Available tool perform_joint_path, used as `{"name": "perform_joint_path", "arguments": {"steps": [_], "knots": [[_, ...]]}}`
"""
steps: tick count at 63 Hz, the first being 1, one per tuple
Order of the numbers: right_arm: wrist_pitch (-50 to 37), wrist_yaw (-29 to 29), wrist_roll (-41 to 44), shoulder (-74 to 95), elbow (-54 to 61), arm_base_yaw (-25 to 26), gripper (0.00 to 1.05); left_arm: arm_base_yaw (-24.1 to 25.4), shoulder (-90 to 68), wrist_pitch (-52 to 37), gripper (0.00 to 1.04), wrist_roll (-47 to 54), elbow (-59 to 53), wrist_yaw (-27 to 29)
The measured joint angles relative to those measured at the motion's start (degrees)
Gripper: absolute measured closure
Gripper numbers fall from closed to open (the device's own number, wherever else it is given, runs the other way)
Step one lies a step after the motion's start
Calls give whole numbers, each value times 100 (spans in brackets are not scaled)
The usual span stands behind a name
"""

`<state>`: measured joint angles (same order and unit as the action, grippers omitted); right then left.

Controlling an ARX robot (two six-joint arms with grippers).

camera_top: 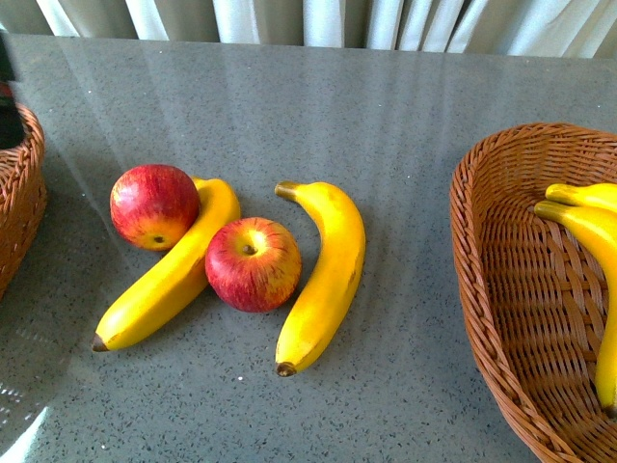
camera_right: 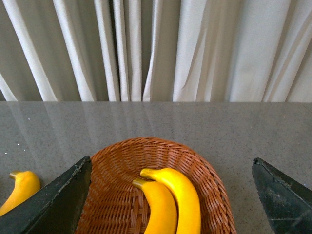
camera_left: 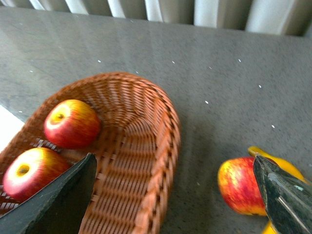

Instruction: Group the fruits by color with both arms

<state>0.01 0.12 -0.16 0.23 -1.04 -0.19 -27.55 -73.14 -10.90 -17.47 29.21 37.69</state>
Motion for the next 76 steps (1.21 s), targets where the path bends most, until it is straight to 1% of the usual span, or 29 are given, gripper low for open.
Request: {"name": "perform_joint_path", "arguments": {"steps": [9, 21, 28, 36, 47, 54, 76], "knots": [[0, 2, 0, 0, 0, 0, 9, -273, -984, 4, 9, -297, 505, 74], [0, 0, 0, 0, 0, 0, 9, -472, -1746, 72, 9, -402, 946, 221], [0, 0, 0, 0, 0, 0, 9, -461, -2061, 188, 9, -498, 1130, 219], [0, 0, 0, 0, 0, 0, 9, -452, -2319, 317, 9, -811, 1338, -109], [0, 2, 0, 0, 0, -2, 9, -411, -2557, 426, 9, -1145, 1596, -345], [0, 0, 0, 0, 0, 0, 9, -393, -2765, 457, 9, -1338, 1759, -402], [0, 0, 0, 0, 0, 0, 9, -157, -3287, 442, 9, -1432, 1926, -627]]}}
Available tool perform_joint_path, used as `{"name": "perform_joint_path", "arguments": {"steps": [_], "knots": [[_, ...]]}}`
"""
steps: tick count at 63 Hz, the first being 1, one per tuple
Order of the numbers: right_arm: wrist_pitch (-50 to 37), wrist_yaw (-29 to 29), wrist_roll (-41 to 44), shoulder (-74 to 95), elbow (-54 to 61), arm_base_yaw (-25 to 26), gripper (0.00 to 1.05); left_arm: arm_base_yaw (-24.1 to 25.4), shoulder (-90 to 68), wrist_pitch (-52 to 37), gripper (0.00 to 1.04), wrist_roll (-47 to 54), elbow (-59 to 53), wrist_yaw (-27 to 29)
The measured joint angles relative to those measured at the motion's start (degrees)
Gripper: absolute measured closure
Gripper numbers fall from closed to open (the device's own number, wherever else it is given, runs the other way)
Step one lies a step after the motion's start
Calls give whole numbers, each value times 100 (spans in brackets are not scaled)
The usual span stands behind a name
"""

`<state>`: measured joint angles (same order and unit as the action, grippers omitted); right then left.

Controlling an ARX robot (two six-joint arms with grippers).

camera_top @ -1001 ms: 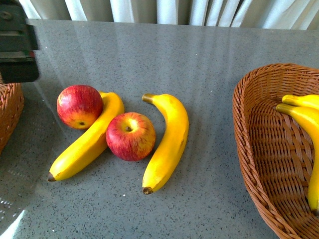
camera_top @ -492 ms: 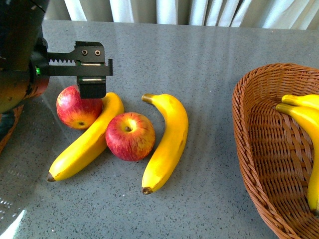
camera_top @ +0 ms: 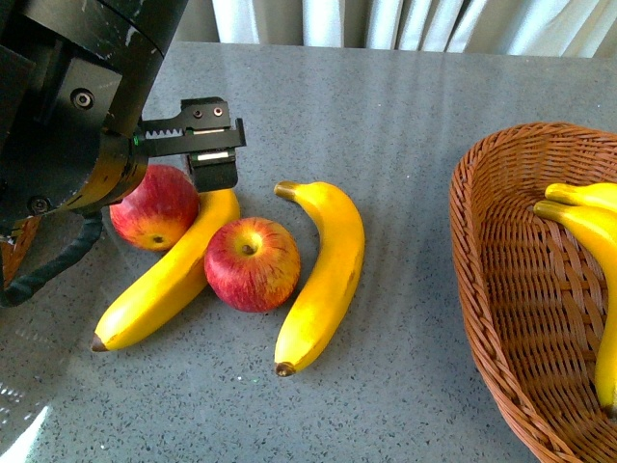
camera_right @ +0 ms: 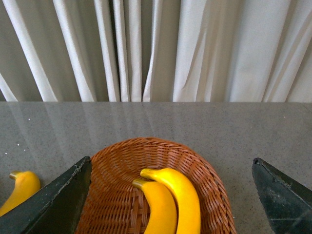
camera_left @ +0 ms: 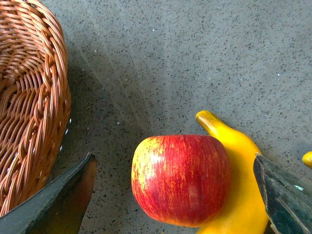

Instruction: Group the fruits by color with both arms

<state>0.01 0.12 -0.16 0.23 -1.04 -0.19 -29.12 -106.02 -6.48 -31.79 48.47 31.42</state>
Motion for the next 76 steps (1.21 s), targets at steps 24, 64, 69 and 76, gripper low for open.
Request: {"name": "perform_joint_path", "arguments": {"steps": [24, 64, 69, 76], "knots": [[0, 0, 0, 0, 0, -2, 9, 122, -345, -83, 9, 7, 105, -280], [0, 0, 0, 0, 0, 0, 9, 212, -684, -59, 16, 33, 328, -446], [0, 0, 0, 0, 0, 0, 9, 212, -684, -35, 27, 39, 337, -439], [0, 0, 0, 0, 0, 0, 9, 210, -682, -24, 34, 46, 343, -422]]}}
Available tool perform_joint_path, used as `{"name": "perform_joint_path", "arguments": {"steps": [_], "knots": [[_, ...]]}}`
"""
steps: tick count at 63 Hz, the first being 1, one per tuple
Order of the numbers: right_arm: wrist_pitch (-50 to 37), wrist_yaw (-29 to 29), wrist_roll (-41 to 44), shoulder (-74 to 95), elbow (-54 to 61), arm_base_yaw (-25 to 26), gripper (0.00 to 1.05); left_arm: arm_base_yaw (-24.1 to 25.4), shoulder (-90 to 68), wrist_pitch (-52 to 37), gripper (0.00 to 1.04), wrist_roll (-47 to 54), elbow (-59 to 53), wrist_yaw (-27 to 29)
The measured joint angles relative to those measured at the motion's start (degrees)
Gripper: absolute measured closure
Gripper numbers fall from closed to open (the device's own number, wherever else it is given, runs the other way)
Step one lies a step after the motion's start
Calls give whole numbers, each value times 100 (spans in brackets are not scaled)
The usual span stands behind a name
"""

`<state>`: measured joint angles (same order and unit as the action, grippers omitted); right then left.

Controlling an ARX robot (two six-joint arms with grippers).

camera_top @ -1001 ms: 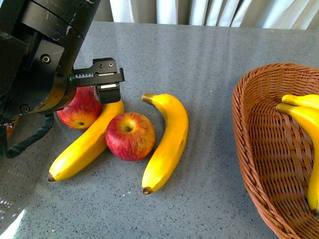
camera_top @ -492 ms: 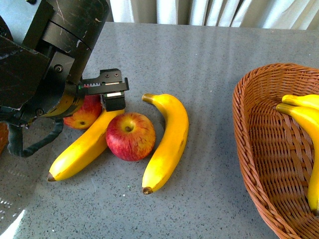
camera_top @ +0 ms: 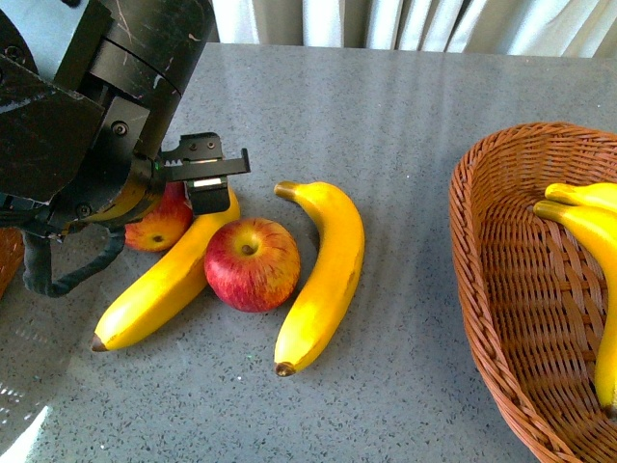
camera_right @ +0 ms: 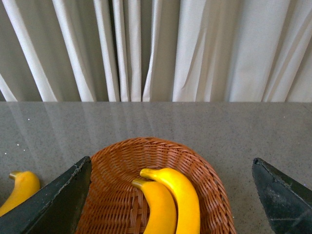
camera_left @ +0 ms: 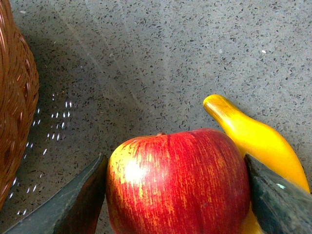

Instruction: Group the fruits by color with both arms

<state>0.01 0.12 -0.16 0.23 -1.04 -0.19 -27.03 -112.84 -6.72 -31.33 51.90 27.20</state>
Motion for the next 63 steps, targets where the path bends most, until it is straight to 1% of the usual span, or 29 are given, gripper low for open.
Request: {"name": "perform_joint_path", "arguments": {"steps": [9, 17, 26, 33, 43, 47, 49, 55, 63], "knots": [[0, 0, 0, 0, 0, 0, 9, -66, 201, 74, 35, 4, -31, 59], [0, 0, 0, 0, 0, 0, 9, -170, 892, 114, 35, 42, -138, 199], [0, 0, 0, 0, 0, 0, 9, -33, 1716, 199, 35, 111, -348, 444], [0, 0, 0, 0, 0, 0, 9, 376, 2312, 227, 35, 210, -778, 691], [0, 0, 0, 0, 0, 0, 9, 1060, 2876, 350, 35, 160, -1423, 686], [0, 0, 0, 0, 0, 0, 9, 1480, 2997, 404, 35, 87, -1768, 643], [0, 0, 0, 0, 0, 0, 9, 1600, 2997, 409, 35, 52, -1858, 627], [0, 0, 0, 0, 0, -2, 9, 1902, 2983, 409, 35, -39, -2083, 557], [0, 0, 0, 0, 0, 0, 9, 2142, 2907, 400, 35, -162, -2223, 511]]}}
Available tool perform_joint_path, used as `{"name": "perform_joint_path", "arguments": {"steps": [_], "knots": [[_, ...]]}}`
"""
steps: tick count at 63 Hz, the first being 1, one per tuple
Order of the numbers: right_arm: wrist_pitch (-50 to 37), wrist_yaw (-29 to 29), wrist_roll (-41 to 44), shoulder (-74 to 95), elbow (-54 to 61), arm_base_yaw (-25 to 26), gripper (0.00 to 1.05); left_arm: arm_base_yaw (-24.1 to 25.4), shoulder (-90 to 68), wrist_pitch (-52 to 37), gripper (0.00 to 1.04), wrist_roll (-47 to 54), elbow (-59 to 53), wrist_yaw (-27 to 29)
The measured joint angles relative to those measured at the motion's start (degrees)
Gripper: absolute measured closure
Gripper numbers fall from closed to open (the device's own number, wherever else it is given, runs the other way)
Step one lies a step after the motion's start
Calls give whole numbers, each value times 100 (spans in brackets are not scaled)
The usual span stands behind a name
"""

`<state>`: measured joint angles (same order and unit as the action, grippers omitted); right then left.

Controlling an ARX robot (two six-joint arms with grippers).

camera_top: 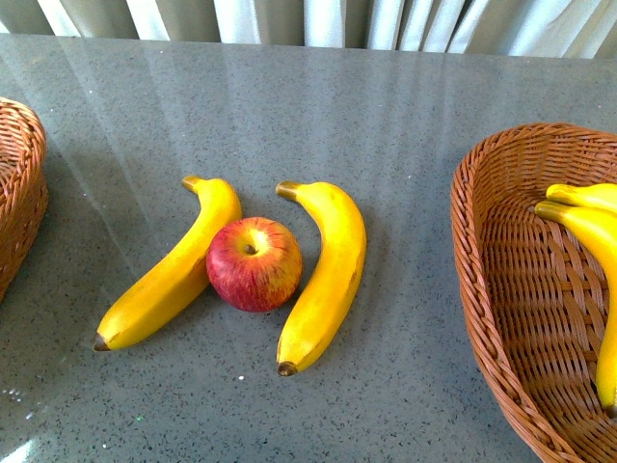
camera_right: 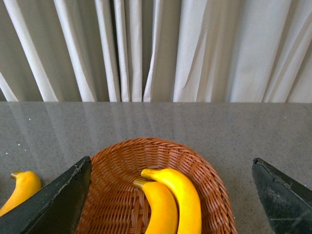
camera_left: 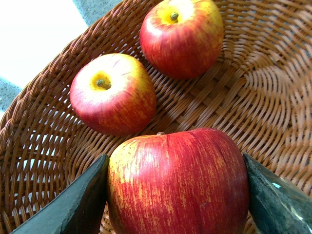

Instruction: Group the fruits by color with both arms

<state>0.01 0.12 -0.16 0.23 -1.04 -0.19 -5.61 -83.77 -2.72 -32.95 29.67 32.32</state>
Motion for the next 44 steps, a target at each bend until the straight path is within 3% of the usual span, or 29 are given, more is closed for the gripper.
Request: {"name": "perform_joint_path", "arguments": {"steps": [4, 14, 22, 34, 44], "knots": [[0, 0, 0, 0, 0, 0, 9, 26, -17, -33, 33, -24, -42, -24], [0, 0, 0, 0, 0, 0, 9, -129, -13, -55, 8, -11, -57, -33], [0, 0, 0, 0, 0, 0, 9, -507, 68, -142, 9, 105, -55, -61], [0, 0, 0, 0, 0, 0, 9, -2065, 72, -455, 9, 481, 249, -284], [0, 0, 0, 0, 0, 0, 9, -2844, -407, -758, 9, 540, 542, -391]]}}
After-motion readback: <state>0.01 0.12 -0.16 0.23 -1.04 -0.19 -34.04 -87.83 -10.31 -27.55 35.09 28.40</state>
